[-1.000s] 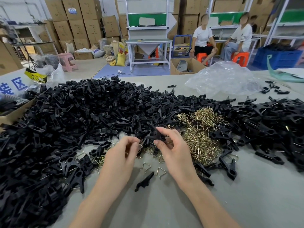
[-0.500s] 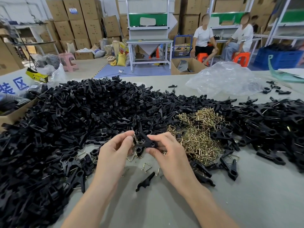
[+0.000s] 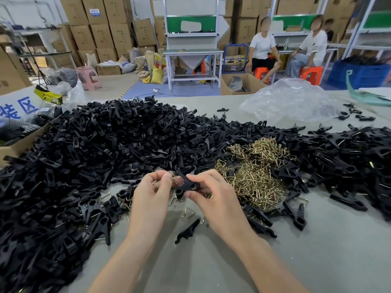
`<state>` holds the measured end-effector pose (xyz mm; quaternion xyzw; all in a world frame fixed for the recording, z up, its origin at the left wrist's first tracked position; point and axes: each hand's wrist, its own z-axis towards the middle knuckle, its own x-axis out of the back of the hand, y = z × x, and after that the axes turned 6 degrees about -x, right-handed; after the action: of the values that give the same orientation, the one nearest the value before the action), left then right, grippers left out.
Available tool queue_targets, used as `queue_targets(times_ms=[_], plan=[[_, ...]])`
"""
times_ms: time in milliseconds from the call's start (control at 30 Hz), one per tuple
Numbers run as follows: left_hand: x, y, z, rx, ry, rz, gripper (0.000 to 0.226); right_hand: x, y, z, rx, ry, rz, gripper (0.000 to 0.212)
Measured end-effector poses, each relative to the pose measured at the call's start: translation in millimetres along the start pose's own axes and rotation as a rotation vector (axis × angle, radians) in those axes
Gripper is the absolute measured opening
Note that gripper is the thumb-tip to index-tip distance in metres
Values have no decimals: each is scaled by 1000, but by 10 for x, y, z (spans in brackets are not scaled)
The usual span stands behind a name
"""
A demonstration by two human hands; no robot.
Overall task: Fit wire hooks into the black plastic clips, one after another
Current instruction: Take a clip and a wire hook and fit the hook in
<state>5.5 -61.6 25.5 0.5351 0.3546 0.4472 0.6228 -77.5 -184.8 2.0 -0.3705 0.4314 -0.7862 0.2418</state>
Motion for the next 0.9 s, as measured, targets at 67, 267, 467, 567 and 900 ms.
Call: queue_targets(times_ms=[67, 267, 467, 567, 900], plan=[[-10, -15, -7, 8, -8, 23, 13, -2, 2, -4, 1, 2, -4, 33], [-22, -15, -42, 42, -60, -30, 15, 7, 10, -1, -7, 8, -13, 31], [-26, 6, -63, 72, -59, -68, 14, 9, 16, -13, -5, 7, -18, 33], [-59, -1, -74, 41, -7, -63, 11, -3, 10, -18, 7, 5, -22, 33], [-103, -42, -96, 58, -45, -28, 5, 12, 9, -27, 60, -1, -115, 33]])
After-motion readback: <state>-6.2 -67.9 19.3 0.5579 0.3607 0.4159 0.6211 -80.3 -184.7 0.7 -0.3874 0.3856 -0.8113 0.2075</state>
